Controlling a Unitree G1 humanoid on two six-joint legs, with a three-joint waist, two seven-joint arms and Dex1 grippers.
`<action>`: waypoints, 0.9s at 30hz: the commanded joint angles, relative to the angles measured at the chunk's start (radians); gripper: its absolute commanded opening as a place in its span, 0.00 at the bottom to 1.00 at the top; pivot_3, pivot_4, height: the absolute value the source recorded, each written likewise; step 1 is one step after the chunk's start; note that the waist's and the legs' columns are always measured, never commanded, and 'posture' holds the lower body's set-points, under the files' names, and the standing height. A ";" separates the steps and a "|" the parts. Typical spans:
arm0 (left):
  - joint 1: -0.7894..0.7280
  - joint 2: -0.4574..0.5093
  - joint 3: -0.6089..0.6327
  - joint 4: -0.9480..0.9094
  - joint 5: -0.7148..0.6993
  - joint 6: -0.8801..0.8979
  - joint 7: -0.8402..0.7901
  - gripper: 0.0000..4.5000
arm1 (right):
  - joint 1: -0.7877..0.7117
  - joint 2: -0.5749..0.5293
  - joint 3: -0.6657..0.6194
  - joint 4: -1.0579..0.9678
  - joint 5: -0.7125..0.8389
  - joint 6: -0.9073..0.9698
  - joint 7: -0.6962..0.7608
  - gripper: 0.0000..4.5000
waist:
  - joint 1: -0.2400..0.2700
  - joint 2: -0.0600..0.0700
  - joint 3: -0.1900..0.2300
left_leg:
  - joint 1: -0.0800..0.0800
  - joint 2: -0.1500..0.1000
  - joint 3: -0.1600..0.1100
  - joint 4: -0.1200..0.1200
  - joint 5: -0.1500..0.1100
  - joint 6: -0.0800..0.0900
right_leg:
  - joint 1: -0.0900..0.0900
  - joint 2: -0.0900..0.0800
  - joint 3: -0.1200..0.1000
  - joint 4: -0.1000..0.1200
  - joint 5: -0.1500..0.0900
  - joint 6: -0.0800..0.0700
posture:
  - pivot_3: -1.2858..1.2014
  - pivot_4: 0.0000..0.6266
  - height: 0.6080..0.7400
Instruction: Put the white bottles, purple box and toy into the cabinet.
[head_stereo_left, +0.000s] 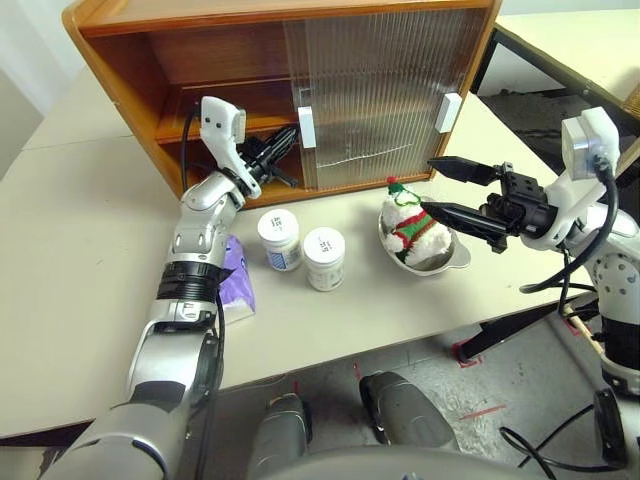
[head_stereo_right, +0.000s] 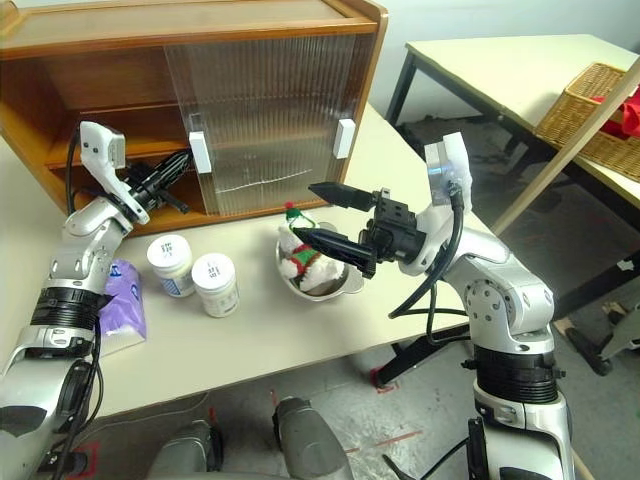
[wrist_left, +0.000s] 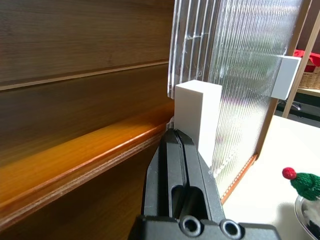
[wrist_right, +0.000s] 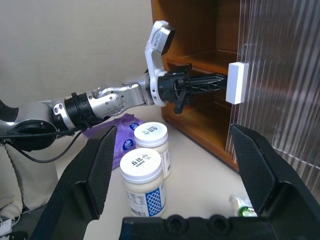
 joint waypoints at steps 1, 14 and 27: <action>0.014 0.008 -0.016 -0.037 0.011 0.017 -0.012 0.00 | 0.001 0.005 0.014 -0.014 0.006 -0.007 0.000 1.00 | -0.002 0.000 0.000 | 0.000 -0.001 0.001 0.000 0.000 0.001 | 0.000 -0.002 0.000 0.000 0.000 0.002 | 0.39 0.12 1.00; 0.295 0.281 0.266 -0.652 -0.306 0.665 0.106 0.56 | -0.036 0.006 0.048 0.051 -0.018 -0.031 0.060 1.00 | -0.034 0.000 0.000 | -0.004 -0.014 0.007 -0.001 -0.002 0.007 | -0.005 -0.005 -0.001 -0.001 -0.001 0.006 | 0.41 0.13 1.00; 0.886 0.459 0.696 -0.842 -0.551 1.175 0.088 1.00 | -0.089 0.008 0.086 0.132 -0.042 -0.068 0.132 1.00 | -0.008 0.007 -0.005 | -0.004 0.004 0.000 -0.006 -0.005 -0.002 | -0.022 -0.008 0.003 0.003 0.006 -0.020 | 0.44 0.12 1.00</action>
